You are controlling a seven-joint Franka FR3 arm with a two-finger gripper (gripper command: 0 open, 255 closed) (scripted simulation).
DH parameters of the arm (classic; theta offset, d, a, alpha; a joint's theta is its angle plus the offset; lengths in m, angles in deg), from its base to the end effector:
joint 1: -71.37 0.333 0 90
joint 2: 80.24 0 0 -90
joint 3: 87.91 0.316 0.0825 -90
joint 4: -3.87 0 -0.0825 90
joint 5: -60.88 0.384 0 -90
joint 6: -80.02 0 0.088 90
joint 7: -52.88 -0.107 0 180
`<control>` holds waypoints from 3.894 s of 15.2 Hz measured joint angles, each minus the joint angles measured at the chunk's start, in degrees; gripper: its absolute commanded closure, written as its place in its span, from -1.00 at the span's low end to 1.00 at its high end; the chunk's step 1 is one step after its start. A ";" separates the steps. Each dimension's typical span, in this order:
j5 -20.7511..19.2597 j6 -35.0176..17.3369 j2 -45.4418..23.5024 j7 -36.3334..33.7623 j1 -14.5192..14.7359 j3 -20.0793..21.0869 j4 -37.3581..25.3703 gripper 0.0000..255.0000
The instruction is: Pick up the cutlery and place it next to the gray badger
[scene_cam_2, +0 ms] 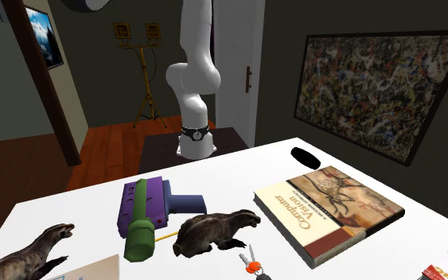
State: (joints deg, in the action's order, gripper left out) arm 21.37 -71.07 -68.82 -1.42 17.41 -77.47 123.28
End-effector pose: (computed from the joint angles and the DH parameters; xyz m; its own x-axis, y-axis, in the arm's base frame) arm 0.4118 -0.3586 0.5930 0.2100 -0.5792 0.7877 -0.9340 -0.3570 -0.0135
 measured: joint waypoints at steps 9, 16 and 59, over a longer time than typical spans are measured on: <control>-7.17 -4.57 -2.02 -7.51 -1.96 1.13 3.58 1.00; -14.62 -7.70 -4.10 -14.91 -3.70 2.03 5.69 1.00; -71.45 -7.55 -24.43 -71.14 -5.15 3.50 5.43 1.00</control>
State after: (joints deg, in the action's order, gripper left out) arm -50.08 -78.61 -93.26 -72.56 12.25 -73.97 128.71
